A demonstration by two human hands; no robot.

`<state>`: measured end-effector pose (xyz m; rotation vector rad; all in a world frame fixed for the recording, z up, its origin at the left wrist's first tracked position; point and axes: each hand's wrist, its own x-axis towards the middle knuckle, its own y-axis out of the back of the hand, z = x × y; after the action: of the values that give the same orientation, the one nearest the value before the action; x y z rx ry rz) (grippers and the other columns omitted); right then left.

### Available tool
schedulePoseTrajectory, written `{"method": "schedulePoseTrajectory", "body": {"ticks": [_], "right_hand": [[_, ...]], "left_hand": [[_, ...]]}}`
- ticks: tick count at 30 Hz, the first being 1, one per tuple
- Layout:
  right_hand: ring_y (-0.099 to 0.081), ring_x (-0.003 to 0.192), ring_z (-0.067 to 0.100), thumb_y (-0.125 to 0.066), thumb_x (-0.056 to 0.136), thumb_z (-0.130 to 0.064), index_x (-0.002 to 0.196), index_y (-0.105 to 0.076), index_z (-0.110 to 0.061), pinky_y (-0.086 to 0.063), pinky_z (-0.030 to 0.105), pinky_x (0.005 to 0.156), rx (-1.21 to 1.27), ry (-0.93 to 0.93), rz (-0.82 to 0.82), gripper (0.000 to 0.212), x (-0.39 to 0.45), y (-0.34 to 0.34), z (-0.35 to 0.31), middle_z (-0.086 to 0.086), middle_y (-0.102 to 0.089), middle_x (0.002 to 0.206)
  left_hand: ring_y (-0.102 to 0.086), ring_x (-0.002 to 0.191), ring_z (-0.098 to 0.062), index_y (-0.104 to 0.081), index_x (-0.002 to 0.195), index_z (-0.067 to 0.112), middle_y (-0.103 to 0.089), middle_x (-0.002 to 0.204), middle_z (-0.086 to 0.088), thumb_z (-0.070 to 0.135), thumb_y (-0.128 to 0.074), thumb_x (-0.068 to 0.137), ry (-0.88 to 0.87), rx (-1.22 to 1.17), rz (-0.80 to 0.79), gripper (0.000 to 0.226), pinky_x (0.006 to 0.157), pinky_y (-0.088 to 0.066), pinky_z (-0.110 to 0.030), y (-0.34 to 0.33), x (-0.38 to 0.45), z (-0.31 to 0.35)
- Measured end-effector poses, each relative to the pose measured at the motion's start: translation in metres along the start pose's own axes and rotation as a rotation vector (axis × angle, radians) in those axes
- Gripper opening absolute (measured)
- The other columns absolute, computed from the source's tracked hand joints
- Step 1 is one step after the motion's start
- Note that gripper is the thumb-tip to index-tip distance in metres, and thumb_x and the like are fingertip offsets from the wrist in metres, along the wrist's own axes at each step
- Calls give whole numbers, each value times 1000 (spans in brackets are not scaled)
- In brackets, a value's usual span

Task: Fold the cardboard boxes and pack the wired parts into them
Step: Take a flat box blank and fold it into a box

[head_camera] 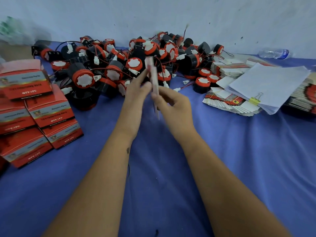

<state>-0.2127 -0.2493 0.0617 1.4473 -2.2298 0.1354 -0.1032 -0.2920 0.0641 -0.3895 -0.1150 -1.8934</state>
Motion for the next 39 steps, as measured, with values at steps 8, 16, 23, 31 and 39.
{"method": "schedulePoseTrajectory", "body": {"ticks": [8, 16, 23, 31, 39], "right_hand": [[-57, 65, 7, -48, 100, -5, 88, -73, -18, -56, 27, 72, 718, -283, -205, 31, 8, 20, 8, -5, -58, 68], [-67, 102, 28, -50, 97, 3, 120, -63, -4, -57, 39, 89, 614, -334, -173, 27, 9, 18, 12, 16, -69, 113], [-73, 89, 21, -50, 89, 13, 113, -64, -9, -60, 36, 76, 294, -325, -202, 35, 6, 16, 13, 3, -75, 99], [-66, 100, 38, -40, 84, 18, 115, -63, -8, -56, 54, 83, 93, -244, -103, 46, 4, 13, 9, 20, -70, 106], [-67, 71, 20, -53, 77, 12, 125, -58, -27, -57, 39, 61, 119, -318, 24, 62, 4, 11, 11, 10, -72, 92]], "left_hand": [[-37, 143, -14, -35, 152, 32, -41, 152, 5, 26, -79, 83, -40, 246, -134, 82, 115, -36, -42, -6, -2, -6], [-41, 139, -12, -21, 156, 34, -36, 154, 5, 38, -79, 68, 51, 161, -24, 105, 111, -44, -38, -2, -2, -8], [-48, 129, -10, -29, 151, 38, -42, 142, 2, 26, -79, 81, -54, 306, 10, 87, 96, -53, -23, 0, -2, -13], [-34, 140, -21, -37, 148, 28, -39, 148, -1, 44, -71, 71, -331, 738, 154, 85, 112, -32, -55, -2, -7, -3], [-33, 143, -24, -35, 145, 30, -40, 151, -2, 1, -62, 69, -582, 715, 32, 86, 118, -30, -37, -6, -12, 2]]}}
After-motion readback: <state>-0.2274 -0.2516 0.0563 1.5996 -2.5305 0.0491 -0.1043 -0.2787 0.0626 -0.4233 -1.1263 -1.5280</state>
